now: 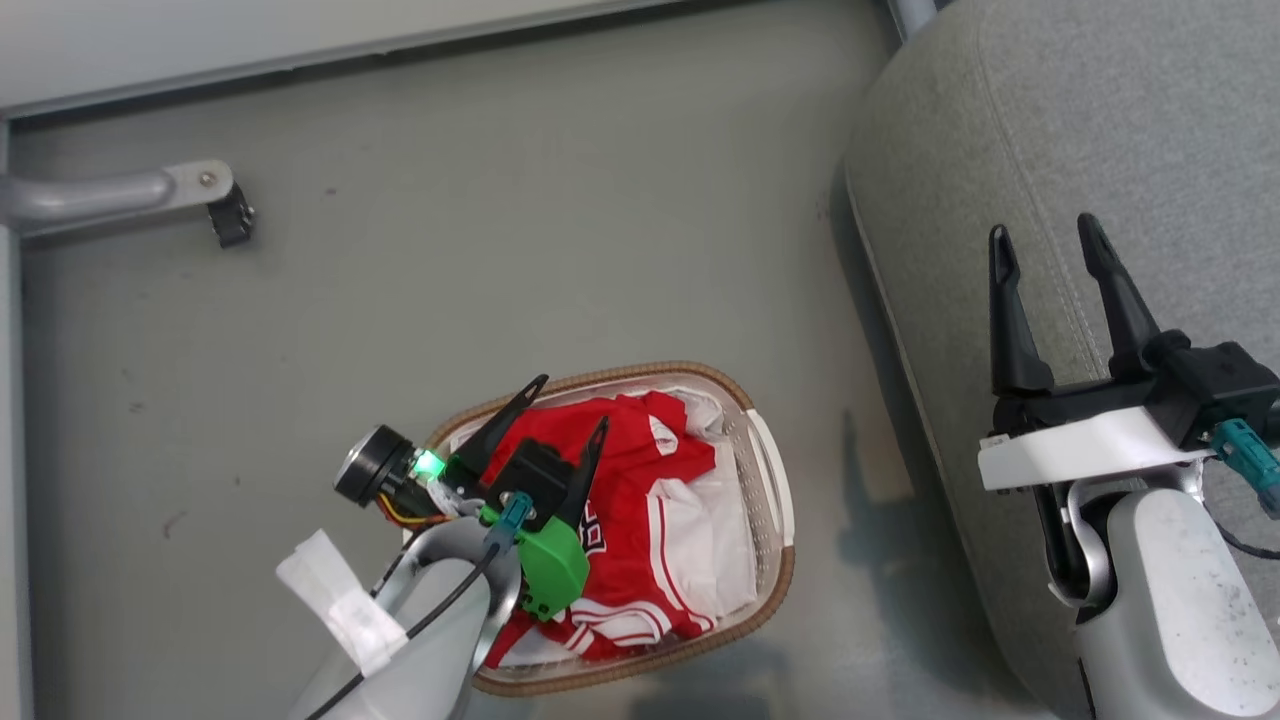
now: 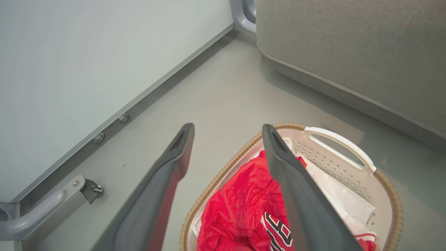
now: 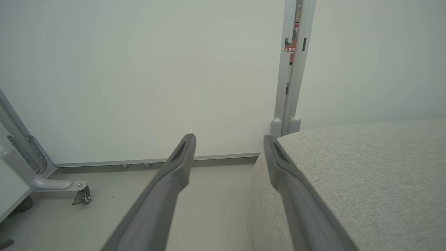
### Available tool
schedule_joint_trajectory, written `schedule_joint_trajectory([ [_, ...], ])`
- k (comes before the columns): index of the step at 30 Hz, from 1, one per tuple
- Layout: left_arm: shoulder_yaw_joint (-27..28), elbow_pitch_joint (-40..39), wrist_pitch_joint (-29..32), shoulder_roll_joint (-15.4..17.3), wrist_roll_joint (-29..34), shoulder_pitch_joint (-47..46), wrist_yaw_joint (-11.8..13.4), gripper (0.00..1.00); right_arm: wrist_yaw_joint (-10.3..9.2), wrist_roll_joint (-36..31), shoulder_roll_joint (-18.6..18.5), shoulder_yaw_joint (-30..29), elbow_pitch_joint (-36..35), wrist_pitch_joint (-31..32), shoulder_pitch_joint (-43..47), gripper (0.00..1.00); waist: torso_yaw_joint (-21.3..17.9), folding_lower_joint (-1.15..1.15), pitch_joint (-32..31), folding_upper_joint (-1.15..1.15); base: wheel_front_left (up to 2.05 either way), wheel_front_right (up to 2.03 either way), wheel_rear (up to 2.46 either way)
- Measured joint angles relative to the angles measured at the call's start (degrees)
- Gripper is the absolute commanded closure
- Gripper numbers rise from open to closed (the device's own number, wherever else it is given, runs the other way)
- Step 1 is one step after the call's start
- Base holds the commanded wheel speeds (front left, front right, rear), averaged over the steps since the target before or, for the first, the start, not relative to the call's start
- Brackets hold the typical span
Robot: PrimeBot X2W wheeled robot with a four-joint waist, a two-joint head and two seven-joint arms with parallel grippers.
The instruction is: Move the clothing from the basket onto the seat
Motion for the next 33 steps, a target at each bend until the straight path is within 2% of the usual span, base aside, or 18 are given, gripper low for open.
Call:
schedule_joint_trajectory([
  [8, -6.59, 10.50, 0.00, 0.29, 3.75, -10.19, -0.67, 0.00, 0.00, 1.98, -0.02, 1.78, -2.91, 0.00, -4.50, 0.00, -3.22, 0.00, 9.67, 0.00, 0.00, 0.00, 0.00],
  [12, -10.35, 15.03, 0.00, 1.58, 6.67, -14.96, -0.99, 0.00, 0.00, 3.70, -0.09, 2.79, -4.88, 0.01, -6.89, 0.00, -5.33, 0.01, 14.36, 0.00, 0.00, 0.00, 0.00],
  [24, -16.50, 23.53, 0.00, 3.41, 9.90, -24.36, -1.22, 0.00, 0.00, 6.04, -0.07, 4.66, -8.82, 0.00, -10.87, 0.00, -10.77, 0.00, 25.36, 0.00, 0.00, 0.00, 0.00],
  [33, -15.99, 29.82, 0.44, 3.39, 8.86, -29.50, 2.13, 0.00, 0.00, 6.61, -0.05, 5.63, -9.55, 0.01, -11.73, 0.00, -13.75, -0.01, 29.88, 0.00, 0.00, 0.00, 0.00],
])
